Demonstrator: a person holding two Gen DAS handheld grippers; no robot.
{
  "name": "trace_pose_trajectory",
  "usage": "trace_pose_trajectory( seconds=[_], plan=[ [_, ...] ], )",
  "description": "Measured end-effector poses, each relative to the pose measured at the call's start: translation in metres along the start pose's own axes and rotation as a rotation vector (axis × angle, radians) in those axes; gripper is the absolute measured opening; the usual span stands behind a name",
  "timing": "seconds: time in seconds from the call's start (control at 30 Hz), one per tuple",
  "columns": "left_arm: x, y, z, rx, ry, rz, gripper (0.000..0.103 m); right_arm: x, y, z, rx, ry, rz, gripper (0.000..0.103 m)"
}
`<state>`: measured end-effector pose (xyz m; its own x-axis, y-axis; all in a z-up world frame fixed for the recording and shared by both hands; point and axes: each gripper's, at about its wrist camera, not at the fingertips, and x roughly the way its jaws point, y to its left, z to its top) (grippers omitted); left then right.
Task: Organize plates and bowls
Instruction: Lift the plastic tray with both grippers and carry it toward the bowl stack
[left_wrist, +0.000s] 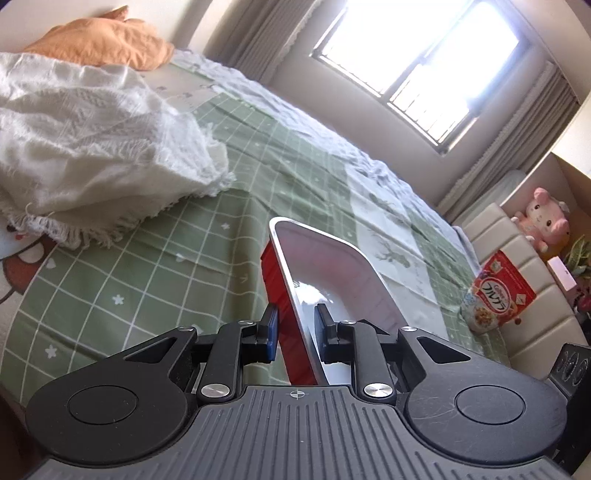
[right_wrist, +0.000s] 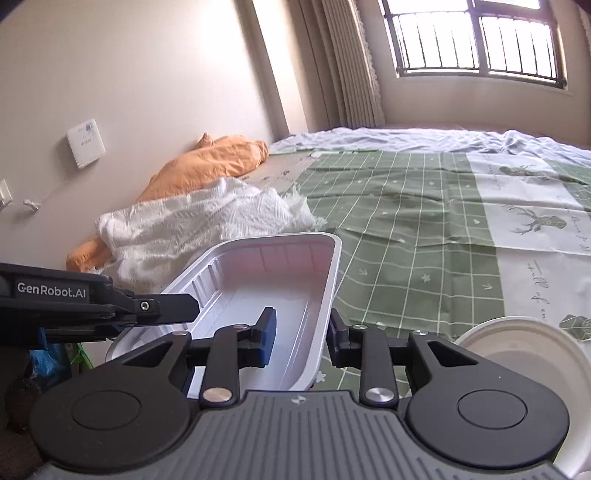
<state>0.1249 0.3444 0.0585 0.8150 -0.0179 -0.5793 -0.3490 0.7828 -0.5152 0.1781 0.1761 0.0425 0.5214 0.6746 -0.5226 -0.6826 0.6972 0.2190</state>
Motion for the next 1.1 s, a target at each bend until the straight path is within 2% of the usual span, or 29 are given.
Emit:
trace_pose_trajectory(
  seconds=[0.07, 0.2, 0.37, 0.5, 0.73, 1.1],
  plan=[
    [-0.003, -0.024, 0.000, 0.029, -0.008, -0.040, 0.022, -0.027, -0.015, 0.003, 0.010, -0.045, -0.023, 0.028],
    [0.008, -0.075, -0.009, 0.087, 0.030, -0.142, 0.022, -0.079, -0.050, 0.000, 0.028, -0.124, -0.115, 0.028],
    [0.037, -0.124, -0.027, 0.170, 0.120, -0.235, 0.022, -0.109, -0.093, -0.010, 0.073, -0.141, -0.217, 0.029],
    [0.061, -0.132, -0.038, 0.187, 0.176, -0.207, 0.022, -0.102, -0.112, -0.025, 0.106, -0.108, -0.216, 0.029],
    [0.094, -0.115, -0.053, 0.167, 0.257, -0.120, 0.022, -0.071, -0.124, -0.050, 0.142, -0.025, -0.206, 0.029],
    [0.114, -0.104, -0.057, 0.124, 0.312, -0.118, 0.021, -0.061, -0.131, -0.056, 0.157, 0.003, -0.199, 0.031]
  ],
)
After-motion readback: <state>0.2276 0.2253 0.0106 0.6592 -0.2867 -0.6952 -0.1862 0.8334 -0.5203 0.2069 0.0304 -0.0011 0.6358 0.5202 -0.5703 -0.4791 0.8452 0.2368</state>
